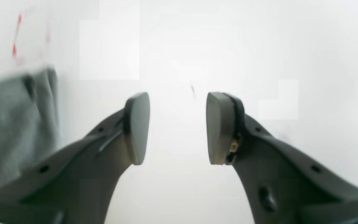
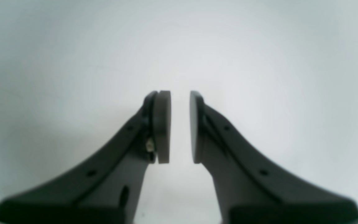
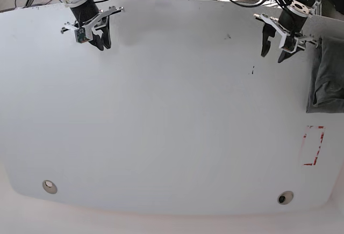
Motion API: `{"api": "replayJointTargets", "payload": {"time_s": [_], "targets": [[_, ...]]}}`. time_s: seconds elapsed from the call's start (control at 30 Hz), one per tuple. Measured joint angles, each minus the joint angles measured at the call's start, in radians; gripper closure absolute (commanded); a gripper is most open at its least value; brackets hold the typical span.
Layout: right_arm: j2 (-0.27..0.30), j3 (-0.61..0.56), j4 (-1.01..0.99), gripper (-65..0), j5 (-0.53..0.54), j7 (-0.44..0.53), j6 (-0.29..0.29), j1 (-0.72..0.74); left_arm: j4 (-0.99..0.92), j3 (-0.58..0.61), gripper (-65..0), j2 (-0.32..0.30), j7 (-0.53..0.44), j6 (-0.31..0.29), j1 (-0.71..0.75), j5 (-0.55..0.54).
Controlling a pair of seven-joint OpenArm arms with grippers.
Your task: Fold the T-shirt properly
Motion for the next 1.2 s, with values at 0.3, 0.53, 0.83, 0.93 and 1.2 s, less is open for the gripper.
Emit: {"api": "replayJointTargets", "payload": {"time_s": [0.3,0.53,0.83,0.93,1.2], "targets": [[-0.024,0.038,0.000,-10.1,0.064,-0.008,0.052,-0.218,-0.010,0.018,-26.9,0.084,0.011,-0.014,0.283,-0.005],[-0.110,0.058,-0.013,-10.1,0.075,0.010,0.108,-0.358,-0.047,0.031,-26.8,0.072,0.014,-0.006,0.447,-0.006],[-0.107,0.010,-0.290,-10.1,0.073,0.022,0.143,-0.358,-0.391,0.128,-26.8,0.007,0.019,-0.011,0.345,0.017],[-0.105,-0.017,-0.414,-10.1,0.045,0.049,0.146,-0.317,-0.550,0.154,-26.8,-0.032,0.006,0.011,0.262,0.013],[-0.103,-0.028,-0.712,-10.1,-0.129,0.146,0.142,-0.146,-0.940,0.206,-26.8,-0.060,-0.017,0.016,0.042,0.057]]}}
